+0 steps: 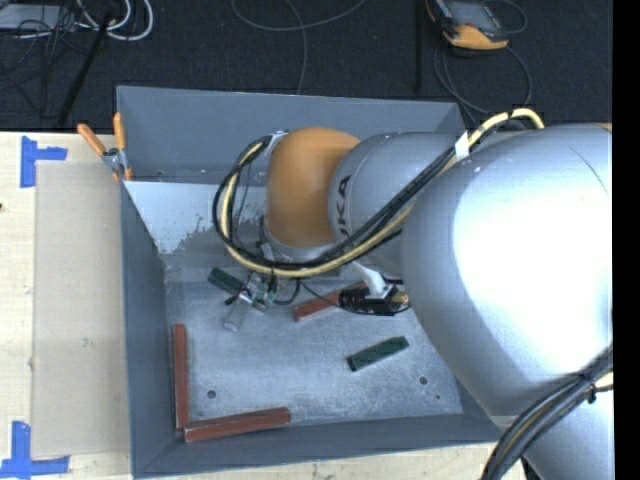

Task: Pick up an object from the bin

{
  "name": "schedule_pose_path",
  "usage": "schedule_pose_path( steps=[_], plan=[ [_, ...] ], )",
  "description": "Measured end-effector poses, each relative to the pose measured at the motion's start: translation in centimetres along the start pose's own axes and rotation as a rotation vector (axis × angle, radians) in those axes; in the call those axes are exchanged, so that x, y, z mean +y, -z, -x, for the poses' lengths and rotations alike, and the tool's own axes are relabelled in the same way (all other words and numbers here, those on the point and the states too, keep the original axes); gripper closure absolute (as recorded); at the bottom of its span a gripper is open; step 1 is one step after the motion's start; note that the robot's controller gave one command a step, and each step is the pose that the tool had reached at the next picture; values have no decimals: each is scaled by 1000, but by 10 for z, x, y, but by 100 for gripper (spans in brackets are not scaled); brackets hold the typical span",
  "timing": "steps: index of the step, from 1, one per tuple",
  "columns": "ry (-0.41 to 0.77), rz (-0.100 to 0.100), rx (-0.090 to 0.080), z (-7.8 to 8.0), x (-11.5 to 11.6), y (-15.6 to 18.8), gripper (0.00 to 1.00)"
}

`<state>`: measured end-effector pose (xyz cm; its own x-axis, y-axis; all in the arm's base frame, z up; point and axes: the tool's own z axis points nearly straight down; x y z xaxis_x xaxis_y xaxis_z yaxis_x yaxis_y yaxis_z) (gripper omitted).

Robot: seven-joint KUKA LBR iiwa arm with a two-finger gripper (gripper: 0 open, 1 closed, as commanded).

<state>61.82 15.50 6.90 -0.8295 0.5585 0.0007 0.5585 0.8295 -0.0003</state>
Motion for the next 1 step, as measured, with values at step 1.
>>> schedule_pose_path(
  steps=[1],
  plan=[
    [1,0,-1,0,0,0,0]
  ],
)
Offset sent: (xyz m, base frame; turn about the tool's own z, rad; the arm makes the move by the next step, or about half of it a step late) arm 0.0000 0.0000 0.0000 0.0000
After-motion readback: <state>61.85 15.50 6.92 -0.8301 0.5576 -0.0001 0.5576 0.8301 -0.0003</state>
